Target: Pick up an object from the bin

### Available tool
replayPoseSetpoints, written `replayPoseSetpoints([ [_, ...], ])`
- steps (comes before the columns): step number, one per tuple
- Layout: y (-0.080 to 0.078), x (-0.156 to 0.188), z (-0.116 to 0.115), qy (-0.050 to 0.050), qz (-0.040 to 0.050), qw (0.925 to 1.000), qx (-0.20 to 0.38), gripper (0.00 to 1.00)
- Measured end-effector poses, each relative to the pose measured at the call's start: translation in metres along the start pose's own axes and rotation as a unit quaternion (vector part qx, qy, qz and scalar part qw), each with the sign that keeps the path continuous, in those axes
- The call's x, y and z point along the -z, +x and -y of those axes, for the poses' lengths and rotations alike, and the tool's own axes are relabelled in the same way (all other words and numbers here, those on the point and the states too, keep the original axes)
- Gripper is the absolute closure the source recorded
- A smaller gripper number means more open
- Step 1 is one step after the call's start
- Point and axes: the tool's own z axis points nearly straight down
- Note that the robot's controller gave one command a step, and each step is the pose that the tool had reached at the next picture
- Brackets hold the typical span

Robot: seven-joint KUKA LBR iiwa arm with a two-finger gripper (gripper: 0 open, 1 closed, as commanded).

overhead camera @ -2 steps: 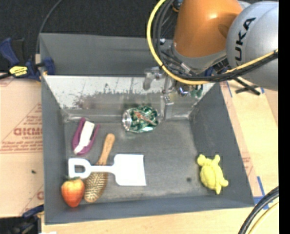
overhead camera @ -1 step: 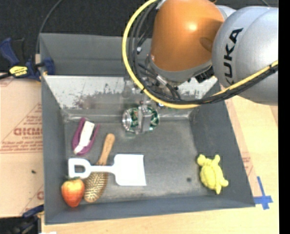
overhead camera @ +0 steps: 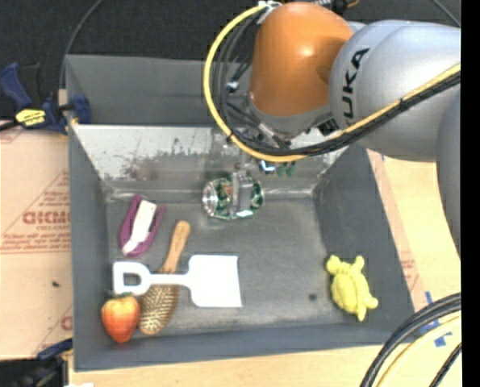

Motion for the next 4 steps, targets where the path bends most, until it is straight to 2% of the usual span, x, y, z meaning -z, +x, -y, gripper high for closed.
replayPoseSetpoints([
  [1,0.041,0.058,-0.025,-0.004,0.0165,0.9998,0.004,0.00],
  [2,0.012,0.005,0.009,0.000,0.0033,0.9984,0.056,1.00],
  [3,0.012,0.005,0.008,-0.001,0.0034,0.9984,0.056,1.00],
  [4,0.018,-0.013,0.010,-0.001,0.0047,0.9985,0.055,1.00],
])
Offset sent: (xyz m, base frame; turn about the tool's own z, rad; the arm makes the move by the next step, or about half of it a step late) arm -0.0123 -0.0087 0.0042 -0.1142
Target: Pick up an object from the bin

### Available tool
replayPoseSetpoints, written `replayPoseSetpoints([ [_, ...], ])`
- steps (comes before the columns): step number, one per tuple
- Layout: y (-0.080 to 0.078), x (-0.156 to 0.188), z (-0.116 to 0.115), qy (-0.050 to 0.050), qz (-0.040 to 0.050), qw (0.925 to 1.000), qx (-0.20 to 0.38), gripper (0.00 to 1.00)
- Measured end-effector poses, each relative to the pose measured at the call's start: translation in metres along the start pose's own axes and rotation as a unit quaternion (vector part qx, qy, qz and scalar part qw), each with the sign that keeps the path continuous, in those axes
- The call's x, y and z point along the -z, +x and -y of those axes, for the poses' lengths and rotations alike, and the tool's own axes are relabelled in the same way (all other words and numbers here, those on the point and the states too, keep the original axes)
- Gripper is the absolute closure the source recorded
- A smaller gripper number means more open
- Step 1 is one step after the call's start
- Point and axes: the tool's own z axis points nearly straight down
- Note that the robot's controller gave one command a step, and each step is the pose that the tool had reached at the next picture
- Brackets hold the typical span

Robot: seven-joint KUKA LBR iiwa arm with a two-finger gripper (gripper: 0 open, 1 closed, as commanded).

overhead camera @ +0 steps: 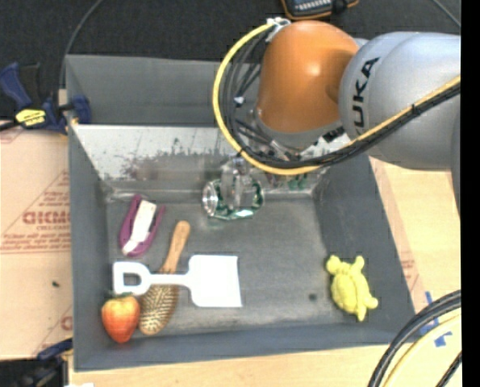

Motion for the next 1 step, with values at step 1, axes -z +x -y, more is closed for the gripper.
replayPoseSetpoints([
  [1,-0.0042,-0.0045,-0.0046,0.000,0.0012,0.9945,-0.104,1.00],
])
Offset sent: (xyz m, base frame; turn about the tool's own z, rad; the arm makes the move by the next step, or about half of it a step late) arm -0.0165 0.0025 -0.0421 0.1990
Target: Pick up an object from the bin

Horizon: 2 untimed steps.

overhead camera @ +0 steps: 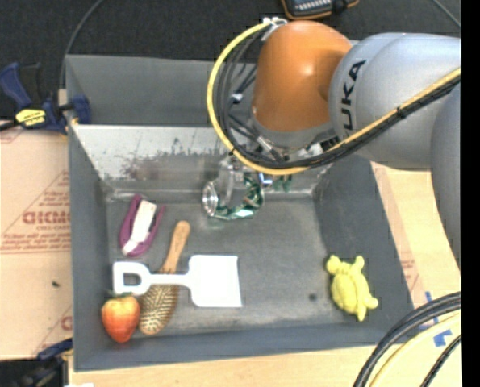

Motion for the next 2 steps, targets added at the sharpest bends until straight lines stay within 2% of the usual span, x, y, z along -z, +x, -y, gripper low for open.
replayPoseSetpoints([
  [1,0.0208,-0.0377,0.0032,0.000,0.0001,1.0000,0.005,1.00],
  [2,0.0144,-0.0380,0.0017,0.000,0.0028,0.9993,-0.037,1.00],
])
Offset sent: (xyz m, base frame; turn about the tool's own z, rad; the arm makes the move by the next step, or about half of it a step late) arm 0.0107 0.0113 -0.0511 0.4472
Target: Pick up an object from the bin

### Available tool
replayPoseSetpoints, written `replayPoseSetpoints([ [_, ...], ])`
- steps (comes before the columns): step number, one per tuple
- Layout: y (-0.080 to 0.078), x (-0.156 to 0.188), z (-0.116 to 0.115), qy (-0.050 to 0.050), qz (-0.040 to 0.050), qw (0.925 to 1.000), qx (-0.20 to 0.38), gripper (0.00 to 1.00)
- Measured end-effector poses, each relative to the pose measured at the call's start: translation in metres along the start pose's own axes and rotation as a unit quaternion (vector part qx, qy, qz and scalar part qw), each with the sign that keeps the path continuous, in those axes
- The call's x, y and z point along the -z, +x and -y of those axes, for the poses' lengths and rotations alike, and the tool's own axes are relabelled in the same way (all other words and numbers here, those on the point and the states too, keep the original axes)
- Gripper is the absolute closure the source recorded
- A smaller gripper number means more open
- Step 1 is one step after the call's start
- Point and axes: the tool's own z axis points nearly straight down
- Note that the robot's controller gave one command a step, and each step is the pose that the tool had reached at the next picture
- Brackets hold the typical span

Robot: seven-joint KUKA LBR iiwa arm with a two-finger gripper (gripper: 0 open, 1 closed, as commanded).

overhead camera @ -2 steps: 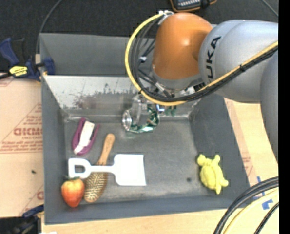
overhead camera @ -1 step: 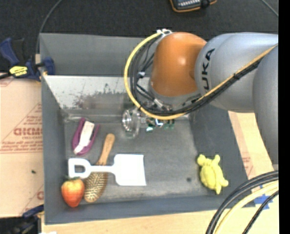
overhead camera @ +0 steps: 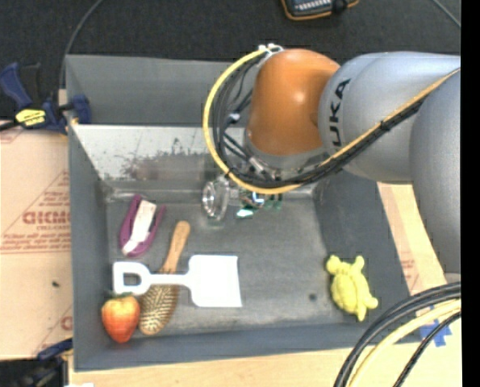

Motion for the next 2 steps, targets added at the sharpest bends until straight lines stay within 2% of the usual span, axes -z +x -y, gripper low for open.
replayPoseSetpoints([
  [1,0.007,-0.014,-0.001,0.001,0.0001,0.9961,-0.088,1.00],
  [2,0.012,-0.047,0.041,0.000,0.0021,1.0000,0.009,1.00],
])
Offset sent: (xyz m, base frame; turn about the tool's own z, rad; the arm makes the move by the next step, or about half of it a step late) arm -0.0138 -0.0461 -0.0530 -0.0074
